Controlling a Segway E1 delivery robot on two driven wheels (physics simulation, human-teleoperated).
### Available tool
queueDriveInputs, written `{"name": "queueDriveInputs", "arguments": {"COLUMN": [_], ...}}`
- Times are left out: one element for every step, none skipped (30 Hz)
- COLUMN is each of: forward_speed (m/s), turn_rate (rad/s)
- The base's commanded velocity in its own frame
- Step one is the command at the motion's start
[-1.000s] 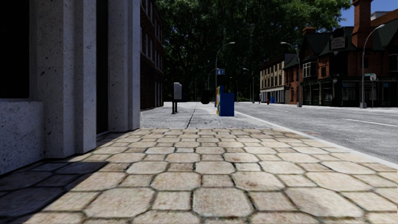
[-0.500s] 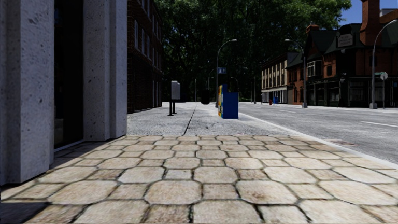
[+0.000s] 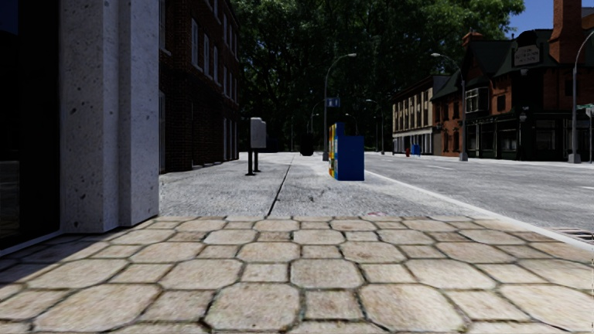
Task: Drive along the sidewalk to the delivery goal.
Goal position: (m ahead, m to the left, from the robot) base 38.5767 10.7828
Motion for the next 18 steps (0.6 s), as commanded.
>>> {"name": "queueDriveInputs", "arguments": {"forward_speed": [2.0,2.0,2.0,2.0,2.0,2.0,2.0,2.0,2.0,2.0,2.0,2.0,2.0,2.0,2.0,2.0,2.0,2.0], "turn_rate": [0.0,0.0,0.0,0.0,0.0,0.0,0.0,0.0,0.0,0.0,0.0,0.0,0.0,0.0,0.0,0.0,0.0,0.0]}}
